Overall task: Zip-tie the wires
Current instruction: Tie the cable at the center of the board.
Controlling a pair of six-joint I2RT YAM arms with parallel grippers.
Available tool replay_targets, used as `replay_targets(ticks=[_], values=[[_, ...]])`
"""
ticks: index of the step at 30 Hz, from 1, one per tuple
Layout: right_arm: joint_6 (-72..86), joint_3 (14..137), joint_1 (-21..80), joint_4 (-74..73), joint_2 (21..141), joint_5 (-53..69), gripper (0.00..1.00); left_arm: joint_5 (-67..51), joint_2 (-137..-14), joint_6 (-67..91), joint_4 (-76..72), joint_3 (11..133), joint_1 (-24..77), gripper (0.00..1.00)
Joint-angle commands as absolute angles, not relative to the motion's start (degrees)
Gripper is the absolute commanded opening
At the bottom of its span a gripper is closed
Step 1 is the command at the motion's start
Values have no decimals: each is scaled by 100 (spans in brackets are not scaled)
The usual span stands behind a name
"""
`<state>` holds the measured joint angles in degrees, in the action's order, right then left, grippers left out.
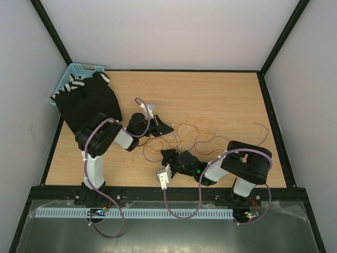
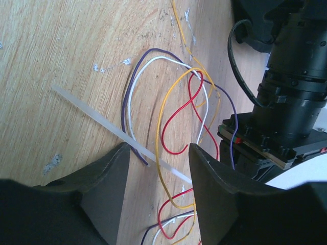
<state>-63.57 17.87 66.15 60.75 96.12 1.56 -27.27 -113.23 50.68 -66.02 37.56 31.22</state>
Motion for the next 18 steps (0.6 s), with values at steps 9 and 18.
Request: replay_targets(ticks=[9, 18], values=[[-6162, 1900, 6665, 5632, 9834, 187, 37, -2808, -11290, 5111, -6719, 3876, 3153, 0], [-6055, 1954, 6670, 5675, 9887, 198, 11, -2839, -11285, 5124, -6719, 3876, 3155, 0]])
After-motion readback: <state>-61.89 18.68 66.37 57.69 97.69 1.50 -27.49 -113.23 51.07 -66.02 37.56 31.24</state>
